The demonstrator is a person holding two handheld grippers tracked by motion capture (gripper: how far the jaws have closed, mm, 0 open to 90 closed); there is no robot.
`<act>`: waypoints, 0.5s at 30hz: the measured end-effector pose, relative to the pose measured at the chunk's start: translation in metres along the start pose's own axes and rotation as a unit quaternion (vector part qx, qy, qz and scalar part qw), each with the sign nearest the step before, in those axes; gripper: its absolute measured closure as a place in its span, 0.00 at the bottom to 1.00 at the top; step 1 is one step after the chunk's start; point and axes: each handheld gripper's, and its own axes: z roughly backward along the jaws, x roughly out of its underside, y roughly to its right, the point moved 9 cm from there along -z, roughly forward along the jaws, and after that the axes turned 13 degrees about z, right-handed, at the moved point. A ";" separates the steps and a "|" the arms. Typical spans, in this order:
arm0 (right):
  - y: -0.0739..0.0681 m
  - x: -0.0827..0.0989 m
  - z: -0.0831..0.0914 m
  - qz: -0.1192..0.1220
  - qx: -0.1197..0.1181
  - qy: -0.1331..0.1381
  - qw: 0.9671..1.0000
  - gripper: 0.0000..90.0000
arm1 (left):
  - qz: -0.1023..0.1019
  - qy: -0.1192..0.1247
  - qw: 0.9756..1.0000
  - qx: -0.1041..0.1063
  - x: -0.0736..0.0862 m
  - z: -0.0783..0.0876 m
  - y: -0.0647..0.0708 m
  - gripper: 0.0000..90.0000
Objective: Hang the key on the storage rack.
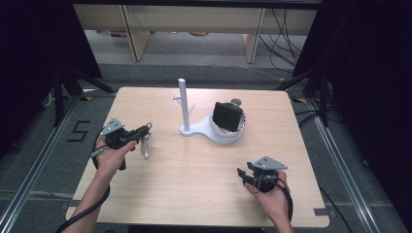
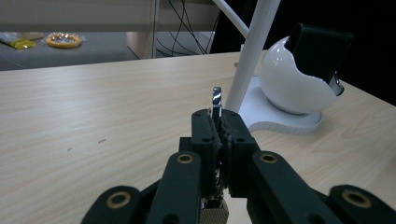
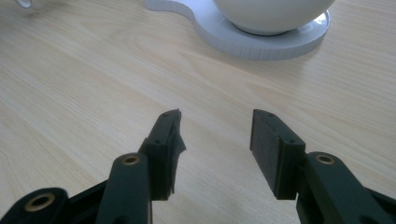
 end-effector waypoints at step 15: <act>0.003 -0.001 0.002 0.011 0.009 0.000 1.000 0.60 | 0.000 0.040 0.999 0.019 -0.020 0.004 0.020 0.94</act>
